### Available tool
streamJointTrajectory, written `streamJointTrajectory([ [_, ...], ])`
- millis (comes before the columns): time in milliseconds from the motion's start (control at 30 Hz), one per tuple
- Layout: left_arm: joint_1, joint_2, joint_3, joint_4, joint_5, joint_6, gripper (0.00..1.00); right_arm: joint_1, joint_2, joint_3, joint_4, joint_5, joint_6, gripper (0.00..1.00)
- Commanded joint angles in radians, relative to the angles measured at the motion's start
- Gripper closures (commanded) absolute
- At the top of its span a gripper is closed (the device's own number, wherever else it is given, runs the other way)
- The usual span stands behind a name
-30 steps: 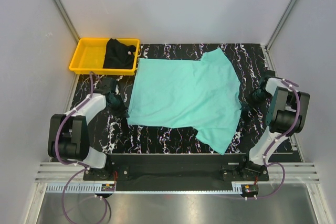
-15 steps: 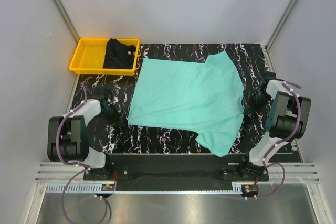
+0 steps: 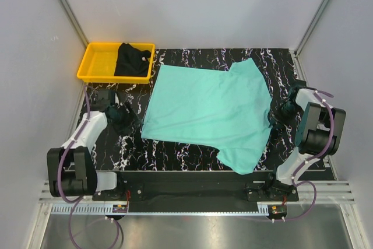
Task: Fold and stack the t-shirts
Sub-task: Fold the tshirt
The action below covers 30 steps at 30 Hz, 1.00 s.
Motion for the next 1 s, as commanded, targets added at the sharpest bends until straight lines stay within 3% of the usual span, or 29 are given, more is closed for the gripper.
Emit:
streamJointTrajectory([
  [0, -0.014, 0.096, 0.084, 0.028, 0.079, 0.071, 0.31, -0.003, -0.002, 0.047, -0.015, -0.014, -0.031, 0.75],
  [400, -0.026, 0.263, 0.051, 0.029, 0.046, 0.027, 0.38, -0.003, 0.035, 0.084, -0.023, -0.049, -0.024, 0.74],
  [533, -0.029, 0.331, 0.032, 0.032, 0.072, 0.022, 0.57, -0.003, 0.036, 0.080, -0.018, -0.051, -0.016, 0.74],
  [700, -0.018, 0.335, 0.002, 0.051, 0.046, 0.013, 0.97, -0.003, 0.033, 0.070, -0.006, -0.045, -0.022, 0.76],
  [967, -0.011, 0.288, -0.040, 0.095, 0.061, 0.001, 1.00, -0.003, 0.070, 0.129, 0.020, -0.059, -0.027, 0.87],
])
